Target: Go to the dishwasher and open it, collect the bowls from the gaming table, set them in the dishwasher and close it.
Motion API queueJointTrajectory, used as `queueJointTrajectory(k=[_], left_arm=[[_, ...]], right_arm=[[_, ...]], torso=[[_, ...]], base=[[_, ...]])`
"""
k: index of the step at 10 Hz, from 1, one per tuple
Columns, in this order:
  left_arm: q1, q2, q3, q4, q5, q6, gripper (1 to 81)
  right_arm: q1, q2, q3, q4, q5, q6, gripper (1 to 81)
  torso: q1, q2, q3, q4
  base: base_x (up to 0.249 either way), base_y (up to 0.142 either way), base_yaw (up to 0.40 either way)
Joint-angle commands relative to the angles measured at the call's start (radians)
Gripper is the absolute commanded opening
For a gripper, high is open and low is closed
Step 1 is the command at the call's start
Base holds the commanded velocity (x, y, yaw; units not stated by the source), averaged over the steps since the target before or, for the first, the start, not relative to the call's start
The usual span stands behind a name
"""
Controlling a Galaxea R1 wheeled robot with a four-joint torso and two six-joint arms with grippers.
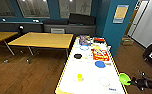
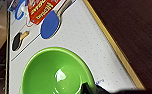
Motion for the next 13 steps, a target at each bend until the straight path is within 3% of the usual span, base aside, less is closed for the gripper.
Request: queueJointTrajectory(k=[1,6,8,9,11,12,13], left_arm=[[-0.017,0.0,0.005,0.007,0.059,0.005,81.1],[-0.018,0.002,0.01,0.011,0.059,0.005,81.1],[-0.026,0.003,0.012,0.011,0.059,0.005,81.1],[-0.031,0.002,0.015,0.011,0.061,0.005,81.1],[-0.048,-0.006,0.044,0.011,0.088,0.005,81.1],[-0.052,-0.02,0.074,0.011,0.096,0.005,81.1],[-0.058,-0.055,0.133,0.011,0.095,0.005,81.1]], right_arm=[[0.111,-0.21,0.228,-0.018,-0.169,-0.107,1.0],[0.023,-0.436,0.467,-0.003,-0.188,-0.199,1.0],[-0.073,-0.498,0.522,0.06,-0.174,-0.307,1.0],[-0.127,-0.53,0.527,0.164,-0.163,-0.42,1.0],[-0.242,-0.567,0.515,0.432,-0.128,-0.717,1.0],[-0.317,-0.563,0.496,0.475,-0.093,-0.78,1.0],[-0.375,-0.549,0.495,0.473,-0.047,-0.801,1.0]], torso=[[0.0,0.0,0.0,0.0],[0.0,0.0,0.0,0.0],[0.0,0.0,0.0,0.0],[0.0,0.0,0.0,0.0],[0.0,0.0,0.0,0.0],[0.0,0.0,0.0,0.0],[0.0,0.0,0.0,0.0]], base=[[0.0,0.0,0.0],[0.0,0.0,0.0],[0.0,0.0,0.0],[0.0,0.0,0.0],[0.0,0.0,0.0],[0.0,0.0,0.0],[0.0,0.0,0.0]])
